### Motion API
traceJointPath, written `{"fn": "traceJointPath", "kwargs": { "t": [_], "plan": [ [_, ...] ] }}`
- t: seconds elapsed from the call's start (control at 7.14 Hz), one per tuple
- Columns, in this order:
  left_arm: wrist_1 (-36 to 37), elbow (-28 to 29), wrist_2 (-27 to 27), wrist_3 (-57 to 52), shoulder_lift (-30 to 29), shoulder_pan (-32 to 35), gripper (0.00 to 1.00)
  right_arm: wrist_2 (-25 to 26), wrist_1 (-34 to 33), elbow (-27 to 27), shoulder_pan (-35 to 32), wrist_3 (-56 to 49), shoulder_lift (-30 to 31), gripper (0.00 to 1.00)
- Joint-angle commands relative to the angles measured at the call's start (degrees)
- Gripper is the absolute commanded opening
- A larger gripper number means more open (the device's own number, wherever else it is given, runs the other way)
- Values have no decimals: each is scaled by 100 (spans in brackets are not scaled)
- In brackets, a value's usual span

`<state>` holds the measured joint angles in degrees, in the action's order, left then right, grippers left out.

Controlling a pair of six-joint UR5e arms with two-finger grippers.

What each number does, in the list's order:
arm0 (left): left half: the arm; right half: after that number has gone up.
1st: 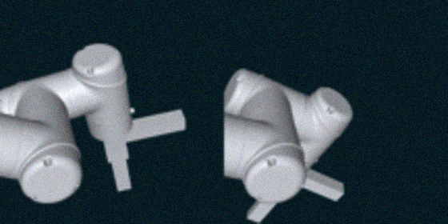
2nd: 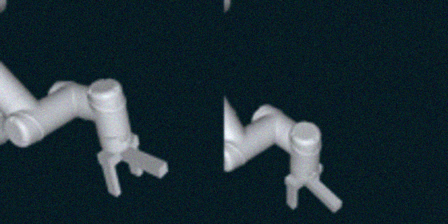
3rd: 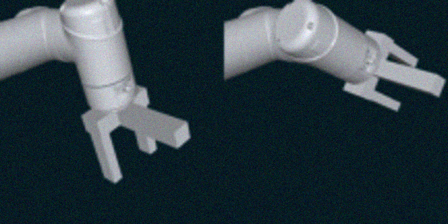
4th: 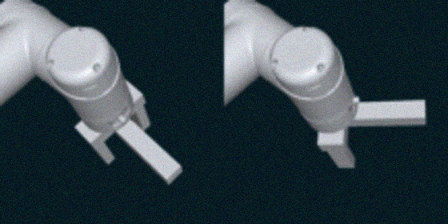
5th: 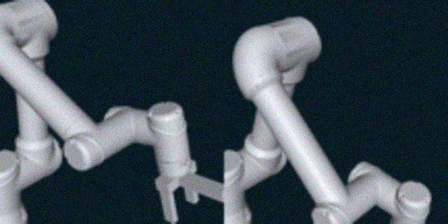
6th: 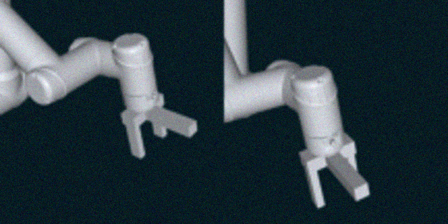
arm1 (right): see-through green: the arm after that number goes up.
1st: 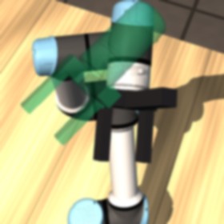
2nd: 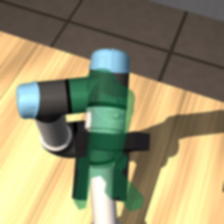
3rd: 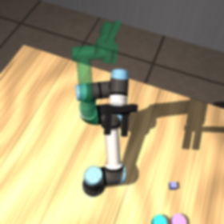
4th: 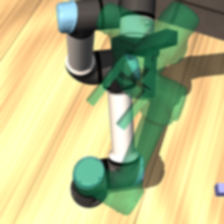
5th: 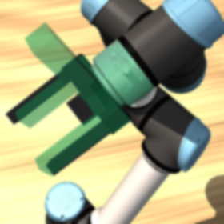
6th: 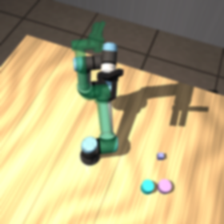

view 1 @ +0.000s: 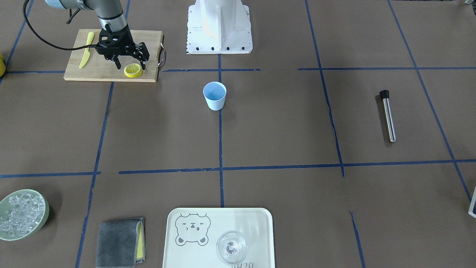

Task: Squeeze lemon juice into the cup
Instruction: 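Close the right gripper on a yellow lemon slice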

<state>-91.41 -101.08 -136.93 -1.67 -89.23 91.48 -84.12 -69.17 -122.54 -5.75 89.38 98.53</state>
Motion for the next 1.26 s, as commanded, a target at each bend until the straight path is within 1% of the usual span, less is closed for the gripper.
{"fn": "traceJointPath", "kwargs": {
  "t": [0.0,0.14,0.28,0.56,0.84,1.12],
  "plan": [
    [0,26,0,-9,-7,-8,100,-16,0,2,4,-9,-18,86],
    [-9,35,0,-9,-7,-8,100,-25,0,-16,4,-9,-27,76],
    [-9,27,0,-9,-7,-8,100,-34,0,-25,-5,-9,-18,69],
    [0,53,0,0,-42,-8,100,-51,0,-51,-14,-9,-18,60],
    [0,35,0,0,-42,-7,100,-51,0,-86,-14,-9,-18,57],
    [0,27,0,0,-42,-8,100,-51,0,-104,-14,-9,-18,57]
  ]
}}
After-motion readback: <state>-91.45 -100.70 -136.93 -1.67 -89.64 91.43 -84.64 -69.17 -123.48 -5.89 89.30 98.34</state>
